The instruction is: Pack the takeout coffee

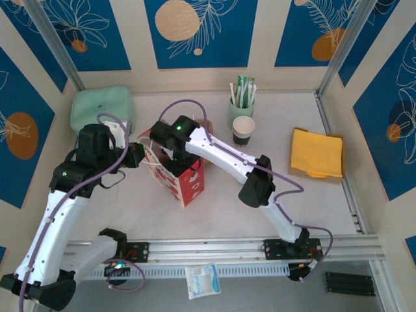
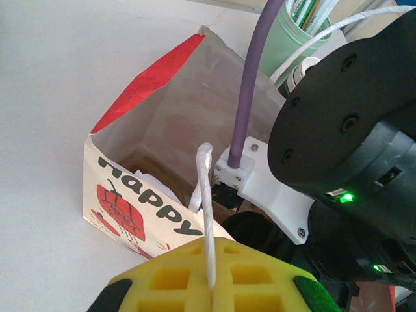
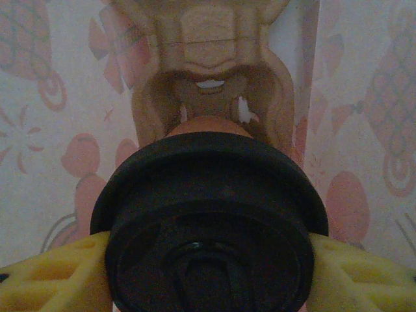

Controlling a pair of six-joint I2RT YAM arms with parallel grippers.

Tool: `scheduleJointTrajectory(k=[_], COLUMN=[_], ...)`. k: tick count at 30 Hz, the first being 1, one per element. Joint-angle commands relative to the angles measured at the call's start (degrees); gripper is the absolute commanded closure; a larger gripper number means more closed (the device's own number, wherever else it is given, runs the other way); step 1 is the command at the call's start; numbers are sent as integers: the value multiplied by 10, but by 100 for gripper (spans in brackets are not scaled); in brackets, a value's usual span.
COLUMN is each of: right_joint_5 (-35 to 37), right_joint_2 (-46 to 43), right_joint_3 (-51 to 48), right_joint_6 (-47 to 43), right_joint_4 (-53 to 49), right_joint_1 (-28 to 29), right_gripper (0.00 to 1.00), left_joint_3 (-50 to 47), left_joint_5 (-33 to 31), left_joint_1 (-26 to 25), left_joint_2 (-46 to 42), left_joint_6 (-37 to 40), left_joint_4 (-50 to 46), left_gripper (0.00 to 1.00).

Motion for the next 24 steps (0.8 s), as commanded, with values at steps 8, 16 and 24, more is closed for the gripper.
scheduleJointTrajectory(k=[8, 16, 24], right_joint_5=[-13, -13, 19], right_joint_2=[5, 5, -11], right_joint_3=[7, 5, -22], right_joint_6=[-7, -7, 11], right_joint_4=[-12, -10, 19], right_joint_1=[5, 5, 7], right_gripper=[47, 47, 47], left_joint_3=[5, 5, 2], left_joint_5=[12, 12, 12], left_joint_1=[6, 6, 6], left_joint_2=[4, 3, 3], left_joint_6=[-5, -4, -6], left_joint_4=[10, 9, 10], left_gripper=[100, 100, 100])
